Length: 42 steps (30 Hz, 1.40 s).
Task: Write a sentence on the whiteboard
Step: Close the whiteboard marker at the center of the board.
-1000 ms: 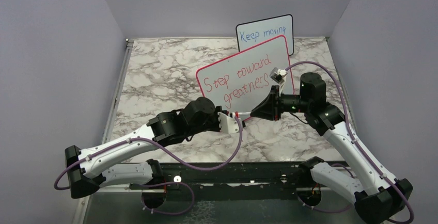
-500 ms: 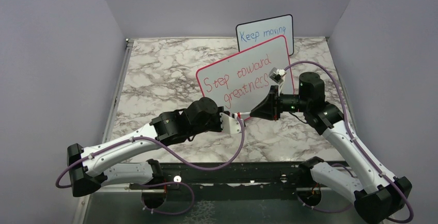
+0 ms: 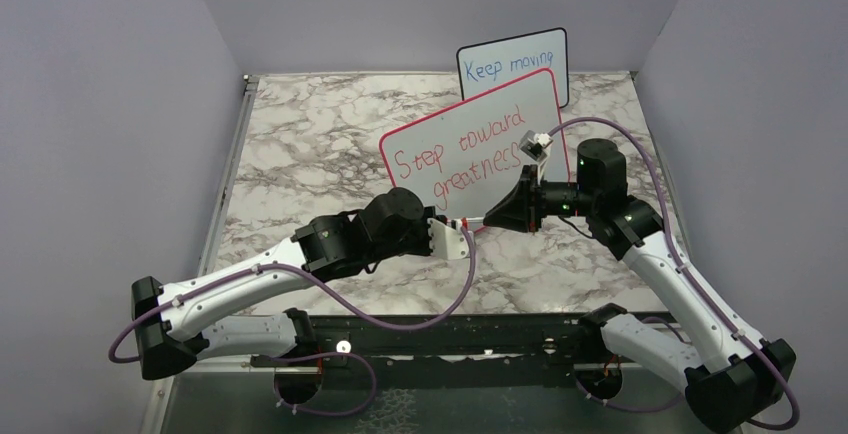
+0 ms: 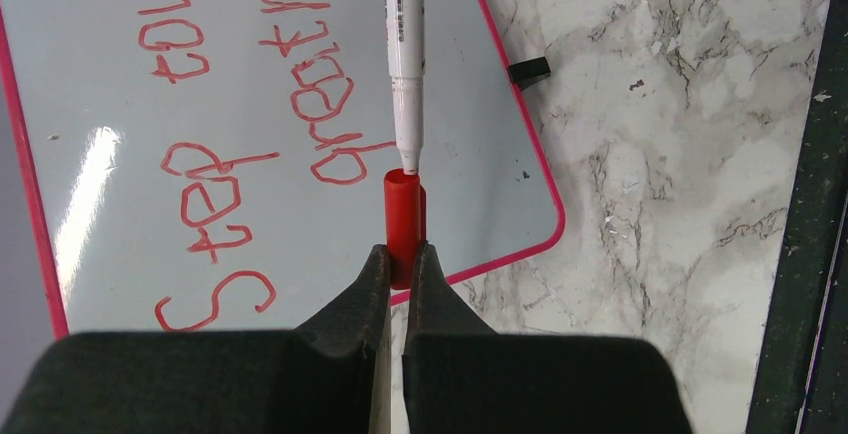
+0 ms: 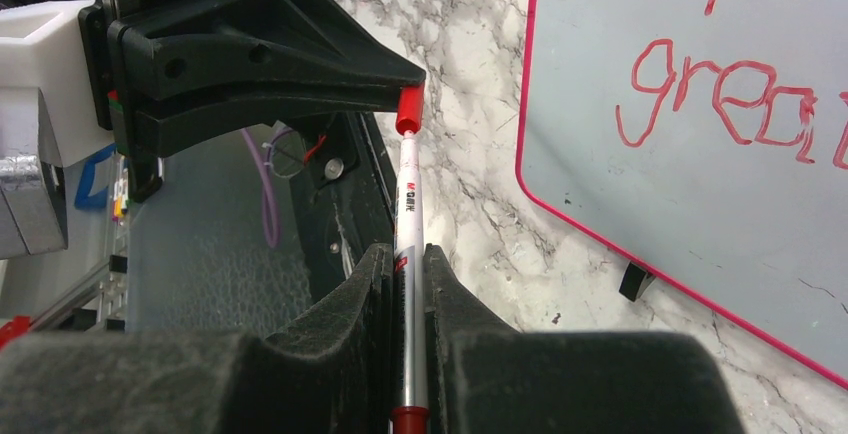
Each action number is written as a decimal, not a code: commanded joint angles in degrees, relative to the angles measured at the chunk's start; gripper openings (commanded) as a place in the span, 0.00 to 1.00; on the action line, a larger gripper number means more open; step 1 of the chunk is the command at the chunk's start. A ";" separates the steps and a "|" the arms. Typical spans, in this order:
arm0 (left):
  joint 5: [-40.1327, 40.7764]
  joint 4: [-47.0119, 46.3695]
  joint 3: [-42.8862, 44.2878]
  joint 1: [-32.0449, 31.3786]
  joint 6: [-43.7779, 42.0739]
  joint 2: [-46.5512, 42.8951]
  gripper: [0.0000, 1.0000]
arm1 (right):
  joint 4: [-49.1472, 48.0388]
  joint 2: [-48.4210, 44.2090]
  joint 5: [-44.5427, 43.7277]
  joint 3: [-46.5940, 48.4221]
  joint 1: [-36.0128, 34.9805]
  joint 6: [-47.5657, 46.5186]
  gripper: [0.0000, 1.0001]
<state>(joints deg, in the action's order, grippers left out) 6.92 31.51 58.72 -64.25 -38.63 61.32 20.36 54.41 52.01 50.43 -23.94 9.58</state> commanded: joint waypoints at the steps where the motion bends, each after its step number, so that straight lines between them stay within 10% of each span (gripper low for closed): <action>1: -1.93 -0.48 2.26 -0.55 0.30 0.59 0.00 | -0.08 0.28 0.79 0.83 -0.40 0.26 0.00; 42: -5.61 -7.46 8.29 -4.51 6.38 5.95 0.00 | 2.62 3.29 -2.63 1.15 -2.48 0.04 0.00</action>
<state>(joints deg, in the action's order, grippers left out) 4.73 34.46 64.49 -66.63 -33.85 67.61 21.98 56.27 51.72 50.46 -25.17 9.45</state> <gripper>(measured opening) 0.025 0.167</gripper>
